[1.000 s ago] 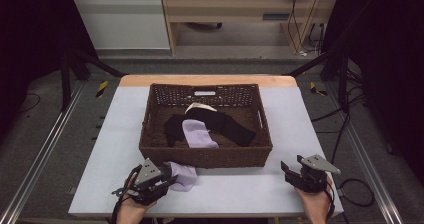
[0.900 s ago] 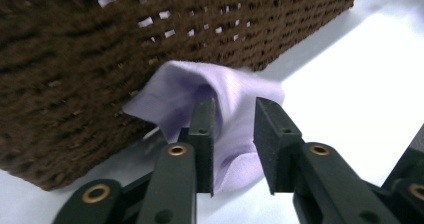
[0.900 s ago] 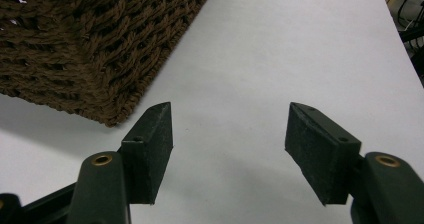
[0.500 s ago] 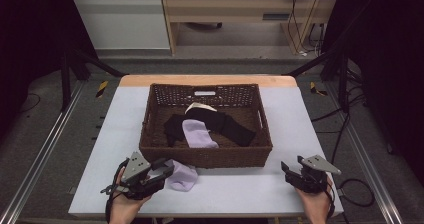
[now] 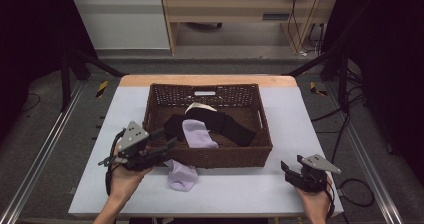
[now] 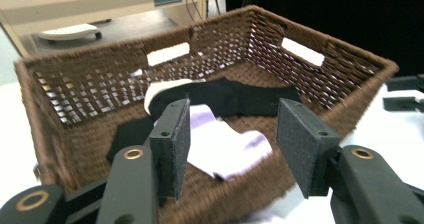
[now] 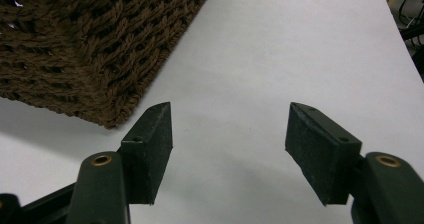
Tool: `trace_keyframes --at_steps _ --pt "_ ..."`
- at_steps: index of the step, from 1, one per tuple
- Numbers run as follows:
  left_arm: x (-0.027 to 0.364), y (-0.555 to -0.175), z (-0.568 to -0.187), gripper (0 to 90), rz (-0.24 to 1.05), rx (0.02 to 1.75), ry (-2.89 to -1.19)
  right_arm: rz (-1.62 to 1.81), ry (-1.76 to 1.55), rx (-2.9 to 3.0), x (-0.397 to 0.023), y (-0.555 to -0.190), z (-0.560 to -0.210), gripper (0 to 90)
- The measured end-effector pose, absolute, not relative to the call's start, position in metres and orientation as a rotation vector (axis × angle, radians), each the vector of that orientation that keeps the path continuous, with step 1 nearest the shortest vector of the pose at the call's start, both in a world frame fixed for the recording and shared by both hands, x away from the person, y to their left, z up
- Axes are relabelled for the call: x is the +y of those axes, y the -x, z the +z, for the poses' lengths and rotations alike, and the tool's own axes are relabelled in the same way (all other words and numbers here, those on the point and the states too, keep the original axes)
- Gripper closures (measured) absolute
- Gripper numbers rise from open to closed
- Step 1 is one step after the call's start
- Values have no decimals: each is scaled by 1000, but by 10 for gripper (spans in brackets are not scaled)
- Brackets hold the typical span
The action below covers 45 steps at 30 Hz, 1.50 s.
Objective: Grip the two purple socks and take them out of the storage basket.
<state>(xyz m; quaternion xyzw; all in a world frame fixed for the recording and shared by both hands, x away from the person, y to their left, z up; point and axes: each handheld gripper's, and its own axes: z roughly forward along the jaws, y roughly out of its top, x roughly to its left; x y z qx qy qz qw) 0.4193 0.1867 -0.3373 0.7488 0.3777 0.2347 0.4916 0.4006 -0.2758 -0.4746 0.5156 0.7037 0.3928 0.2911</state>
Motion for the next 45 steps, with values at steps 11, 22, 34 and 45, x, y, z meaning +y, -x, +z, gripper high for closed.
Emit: trace_keyframes --at_steps 11,22,34,45 --pt "167 -460 -318 458 640 929 -1814 1049 -1371 1875 -275 -402 -474 355" --pt "148 -499 -312 460 669 940 -1801 1050 -1366 1876 -275 -403 -474 355" --pt "133 -541 -337 496 720 1026 -1852 1056 -1371 1880 -274 -403 -473 355" --pt "115 -565 -373 516 686 1069 -1985 1059 -1370 1879 -275 -404 -474 355"
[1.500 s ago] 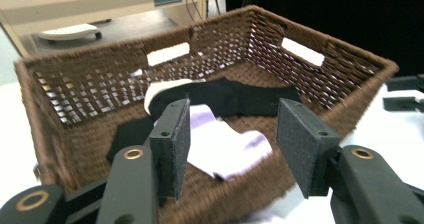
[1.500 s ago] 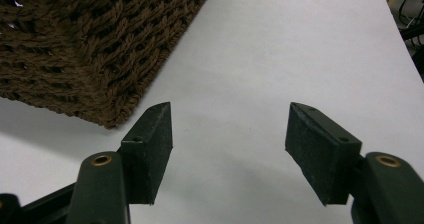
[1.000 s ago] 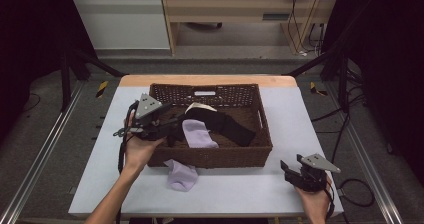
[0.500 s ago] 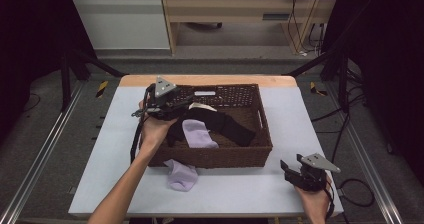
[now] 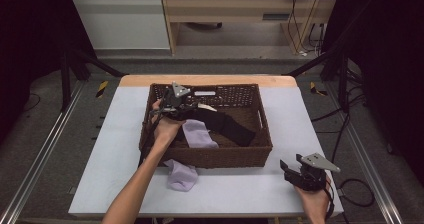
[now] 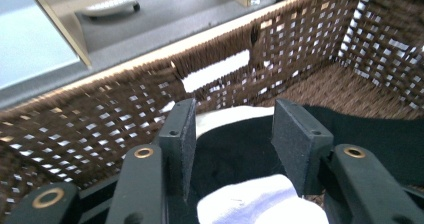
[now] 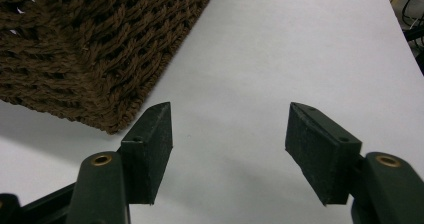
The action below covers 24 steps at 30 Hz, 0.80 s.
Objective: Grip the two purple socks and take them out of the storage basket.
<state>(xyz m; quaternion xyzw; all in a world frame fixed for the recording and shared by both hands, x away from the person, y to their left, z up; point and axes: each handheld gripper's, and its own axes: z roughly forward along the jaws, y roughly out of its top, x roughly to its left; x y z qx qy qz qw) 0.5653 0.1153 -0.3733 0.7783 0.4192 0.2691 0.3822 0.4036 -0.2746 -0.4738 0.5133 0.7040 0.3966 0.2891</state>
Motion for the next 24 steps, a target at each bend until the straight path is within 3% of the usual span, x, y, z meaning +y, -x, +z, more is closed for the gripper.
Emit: trace_keyframes --at_steps 8,16,24 --pt "111 -569 -383 521 671 1074 -2028 1058 -1369 1882 -274 -404 -474 356" --pt "111 -576 -397 483 556 1148 -2125 1058 -1369 1883 -273 -404 -474 355" --pt "103 -574 -407 472 630 1135 -2256 1053 -1361 1891 -272 -404 -474 355"
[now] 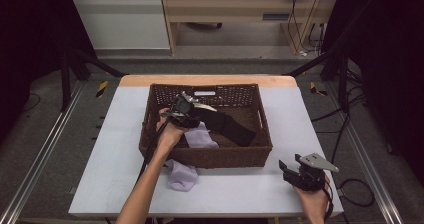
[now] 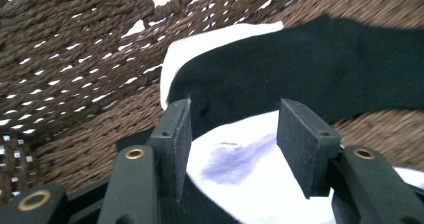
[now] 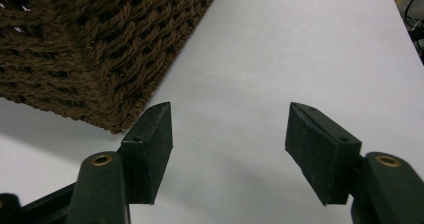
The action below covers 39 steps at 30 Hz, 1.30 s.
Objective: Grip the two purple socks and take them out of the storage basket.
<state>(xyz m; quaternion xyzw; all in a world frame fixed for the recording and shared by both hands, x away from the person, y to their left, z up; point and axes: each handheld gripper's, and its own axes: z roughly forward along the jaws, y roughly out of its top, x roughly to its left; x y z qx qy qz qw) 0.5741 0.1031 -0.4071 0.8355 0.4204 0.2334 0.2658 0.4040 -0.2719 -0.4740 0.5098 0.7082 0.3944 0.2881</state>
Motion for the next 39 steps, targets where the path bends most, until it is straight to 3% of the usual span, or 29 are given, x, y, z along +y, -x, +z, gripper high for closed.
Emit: trace_keyframes --at_steps 3,9,20,23,30,32,39 --pt "102 -575 -409 482 627 1150 -2281 1052 -1371 1893 -271 -404 -474 356" --pt "105 -582 -414 501 483 1225 -2300 1056 -1371 1892 -271 -404 -474 357" --pt "106 -593 -414 465 489 1222 -2295 1060 -1363 1894 -270 -404 -474 357" --pt "107 -600 -419 471 401 1260 -2298 1054 -1361 1892 -271 -404 -474 357" --pt "103 -598 -422 476 396 1216 -2360 1052 -1356 1899 -271 -405 -475 357" --pt "102 -598 -422 515 385 1210 -2371 1057 -1361 1894 -271 -404 -474 357" --pt "102 -600 -424 806 302 1236 -2390 1059 -1363 1897 -271 -404 -474 360"
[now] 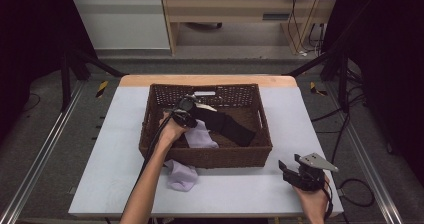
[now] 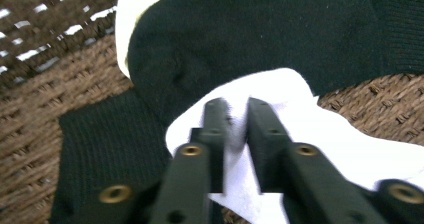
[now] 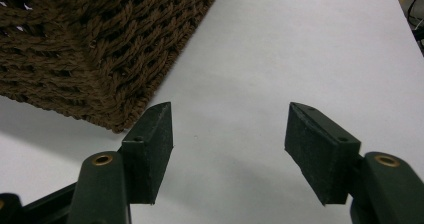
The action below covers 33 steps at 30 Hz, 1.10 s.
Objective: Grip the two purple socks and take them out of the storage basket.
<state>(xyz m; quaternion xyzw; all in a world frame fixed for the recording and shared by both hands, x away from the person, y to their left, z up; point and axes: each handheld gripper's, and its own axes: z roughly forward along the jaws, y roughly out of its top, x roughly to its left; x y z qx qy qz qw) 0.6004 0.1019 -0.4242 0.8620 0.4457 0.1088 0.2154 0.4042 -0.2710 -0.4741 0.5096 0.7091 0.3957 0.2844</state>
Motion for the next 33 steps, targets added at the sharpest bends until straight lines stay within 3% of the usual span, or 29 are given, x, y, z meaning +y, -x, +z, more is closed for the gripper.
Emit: trace_keyframes --at_steps 9,26,33 --pt "108 -594 -414 846 276 1174 -2287 1060 -1358 1889 -273 -404 -473 361" --pt "115 -538 -345 853 454 924 -1908 1063 -1372 1884 -274 -405 -474 362" --pt "130 -516 -325 853 482 875 -1837 1065 -1380 1883 -274 -404 -474 361"
